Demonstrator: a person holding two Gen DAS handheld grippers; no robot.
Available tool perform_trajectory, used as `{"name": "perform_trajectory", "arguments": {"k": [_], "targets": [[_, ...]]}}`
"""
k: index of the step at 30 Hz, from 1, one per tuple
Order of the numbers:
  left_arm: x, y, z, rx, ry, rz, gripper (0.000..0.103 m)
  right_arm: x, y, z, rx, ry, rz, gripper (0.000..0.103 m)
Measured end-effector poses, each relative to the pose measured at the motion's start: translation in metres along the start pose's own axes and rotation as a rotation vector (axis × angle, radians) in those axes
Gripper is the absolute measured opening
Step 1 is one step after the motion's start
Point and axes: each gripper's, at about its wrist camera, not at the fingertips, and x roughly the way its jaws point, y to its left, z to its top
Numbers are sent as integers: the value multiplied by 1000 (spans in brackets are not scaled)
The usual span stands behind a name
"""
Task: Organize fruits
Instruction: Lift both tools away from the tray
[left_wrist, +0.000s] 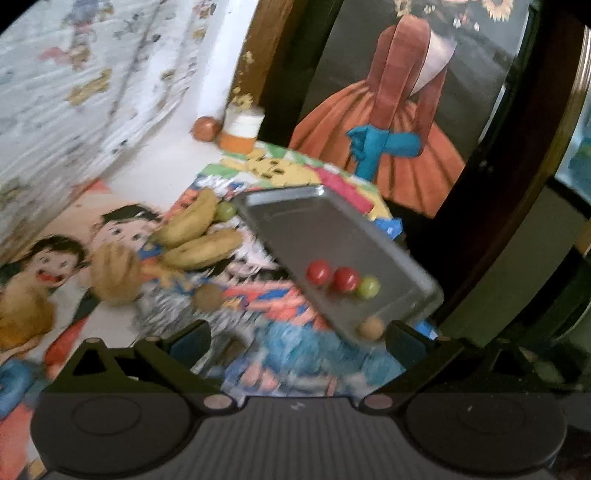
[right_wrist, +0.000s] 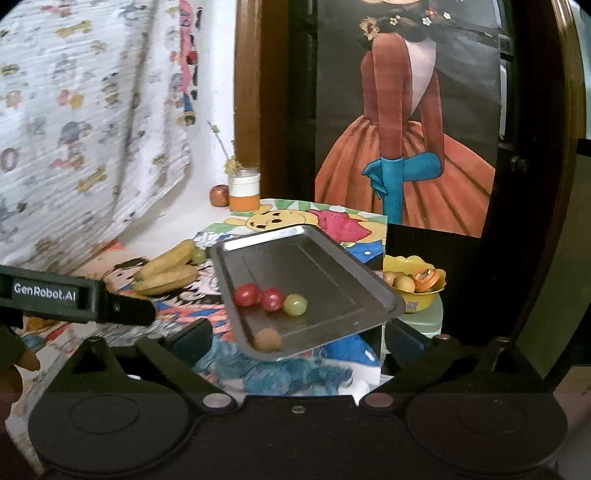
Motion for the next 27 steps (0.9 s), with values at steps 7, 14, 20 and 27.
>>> {"name": "perform_trajectory", "arguments": {"k": [7, 14, 20, 27], "targets": [[-39, 15, -21, -17, 48, 87, 103, -42, 22, -6, -36, 18, 19, 102], [-64, 24, -40, 38, 119, 143, 103, -55, 29, -6, 35, 117, 139, 102], [-89, 34, -45, 19, 77, 177, 103, -63, 45, 5, 40, 122, 182, 102], [-113, 59, -33, -26, 16, 218, 103, -69, 60, 24, 9, 97, 236, 102]]}}
